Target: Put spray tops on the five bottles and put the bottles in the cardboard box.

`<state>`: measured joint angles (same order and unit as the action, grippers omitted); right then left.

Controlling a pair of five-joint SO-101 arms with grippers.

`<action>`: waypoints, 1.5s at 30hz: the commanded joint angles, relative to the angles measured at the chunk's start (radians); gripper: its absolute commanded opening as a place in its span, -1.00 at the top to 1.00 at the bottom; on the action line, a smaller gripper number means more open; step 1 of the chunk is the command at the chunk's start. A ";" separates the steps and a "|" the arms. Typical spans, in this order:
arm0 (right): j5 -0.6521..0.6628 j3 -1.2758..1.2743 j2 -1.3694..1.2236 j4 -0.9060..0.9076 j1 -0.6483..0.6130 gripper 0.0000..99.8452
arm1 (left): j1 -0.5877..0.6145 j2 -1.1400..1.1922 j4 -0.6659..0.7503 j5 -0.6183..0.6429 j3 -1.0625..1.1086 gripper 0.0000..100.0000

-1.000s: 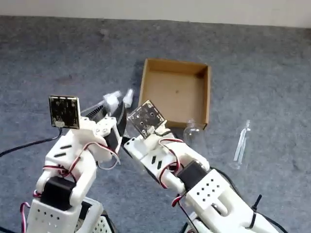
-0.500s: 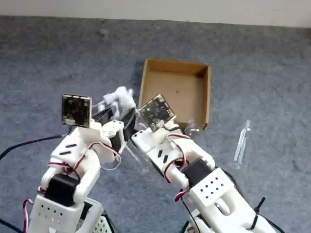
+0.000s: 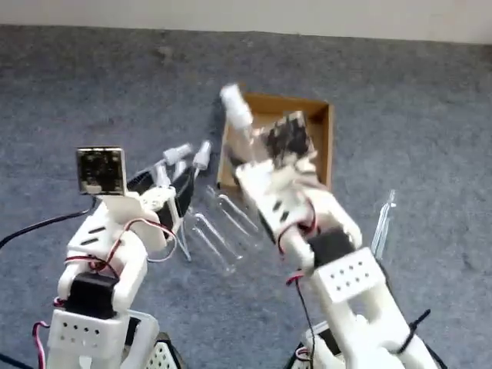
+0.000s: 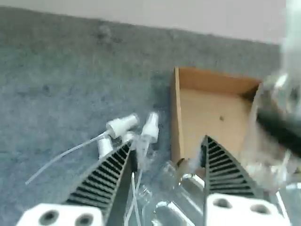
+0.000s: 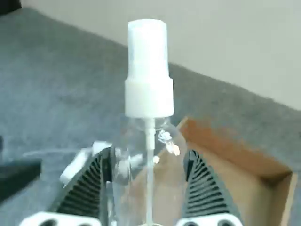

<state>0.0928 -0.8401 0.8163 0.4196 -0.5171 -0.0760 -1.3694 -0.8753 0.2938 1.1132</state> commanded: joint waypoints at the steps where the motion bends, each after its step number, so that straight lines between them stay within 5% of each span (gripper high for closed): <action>1: -0.009 0.257 -0.148 0.022 0.027 0.99 | -0.047 0.004 0.135 -0.123 0.076 0.61; 9: -0.126 0.575 -0.355 0.217 -0.096 0.99 | -0.171 0.004 0.213 -0.193 0.117 0.43; 19: -0.121 0.584 -0.357 0.449 -0.148 0.99 | -0.105 0.016 0.315 -0.199 0.156 0.41; 27: -0.114 0.579 -0.236 0.535 -0.145 0.99 | -0.082 0.344 0.454 -0.201 0.084 0.41; 33: -0.055 0.578 -0.222 0.501 -0.111 0.99 | -0.065 0.476 0.457 -0.201 0.021 0.41; 41: -0.051 0.647 -0.512 0.189 0.105 0.99 | -0.062 0.352 0.456 -0.196 0.082 0.41; 45: -0.051 0.753 -0.713 0.068 0.145 0.99 | 0.010 0.298 0.456 -0.199 0.105 0.61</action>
<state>0.0284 -0.2094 0.1979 0.5869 -0.4081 -0.1389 -1.0134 -0.4381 0.0974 1.2160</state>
